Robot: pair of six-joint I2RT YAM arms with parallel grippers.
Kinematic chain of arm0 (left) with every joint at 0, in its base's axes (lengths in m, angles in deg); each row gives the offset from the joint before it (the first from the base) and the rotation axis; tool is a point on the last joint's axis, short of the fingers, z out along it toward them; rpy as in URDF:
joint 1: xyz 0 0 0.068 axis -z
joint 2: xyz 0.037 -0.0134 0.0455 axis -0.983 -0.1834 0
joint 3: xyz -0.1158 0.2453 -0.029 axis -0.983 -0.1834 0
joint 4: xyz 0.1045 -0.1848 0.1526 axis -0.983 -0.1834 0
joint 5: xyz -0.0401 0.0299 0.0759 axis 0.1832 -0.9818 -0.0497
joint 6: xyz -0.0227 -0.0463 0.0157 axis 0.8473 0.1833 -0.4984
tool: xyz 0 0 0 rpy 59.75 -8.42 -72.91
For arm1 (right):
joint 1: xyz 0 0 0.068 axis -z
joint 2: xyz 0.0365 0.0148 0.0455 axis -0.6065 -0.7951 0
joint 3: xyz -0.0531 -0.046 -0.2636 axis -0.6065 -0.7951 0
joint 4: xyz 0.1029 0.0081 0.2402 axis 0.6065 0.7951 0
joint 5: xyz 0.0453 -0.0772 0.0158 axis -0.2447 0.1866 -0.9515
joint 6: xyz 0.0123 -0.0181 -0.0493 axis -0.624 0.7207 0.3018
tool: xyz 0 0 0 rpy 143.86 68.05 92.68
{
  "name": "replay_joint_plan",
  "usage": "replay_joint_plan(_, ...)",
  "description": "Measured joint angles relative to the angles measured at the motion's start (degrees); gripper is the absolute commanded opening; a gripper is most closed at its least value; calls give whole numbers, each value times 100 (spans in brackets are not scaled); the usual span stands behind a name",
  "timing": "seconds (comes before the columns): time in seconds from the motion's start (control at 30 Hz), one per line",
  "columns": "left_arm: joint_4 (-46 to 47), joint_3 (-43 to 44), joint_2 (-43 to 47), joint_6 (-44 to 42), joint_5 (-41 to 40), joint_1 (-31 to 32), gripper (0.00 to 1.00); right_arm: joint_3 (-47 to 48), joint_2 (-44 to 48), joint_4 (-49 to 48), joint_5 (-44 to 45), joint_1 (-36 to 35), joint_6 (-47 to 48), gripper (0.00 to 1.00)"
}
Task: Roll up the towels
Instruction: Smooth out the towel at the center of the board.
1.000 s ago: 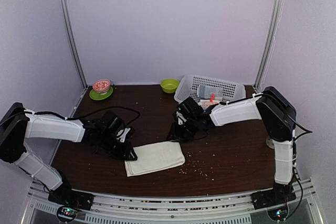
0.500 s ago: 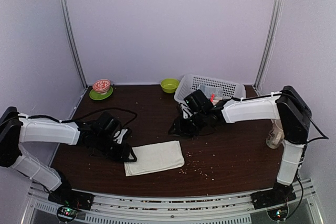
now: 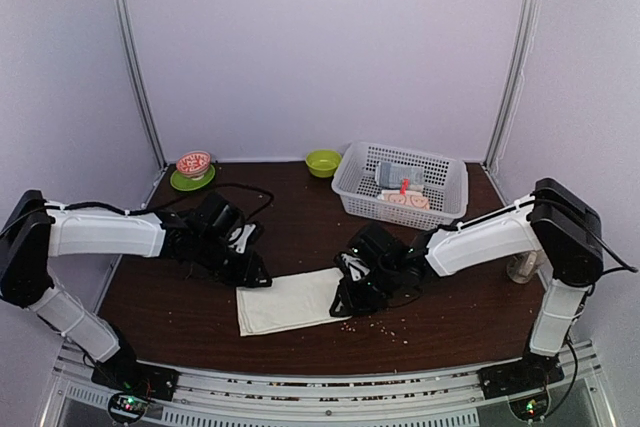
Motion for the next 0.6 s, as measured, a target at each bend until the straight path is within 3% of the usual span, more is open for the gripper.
replay_joint_plan(0.4, 581, -713, -417, 136, -323, -149, 12, -975, 428, -957, 22, 20, -295, 27)
replay_joint_plan(0.53, 887, -852, -393, 173, -310, -149, 13, -1036, 553, -907, 31, 20, -343, 34)
replay_joint_plan(0.6, 938, -881, -369, 177, -291, -149, 23, -1038, 713, -728, 76, 17, -332, 40)
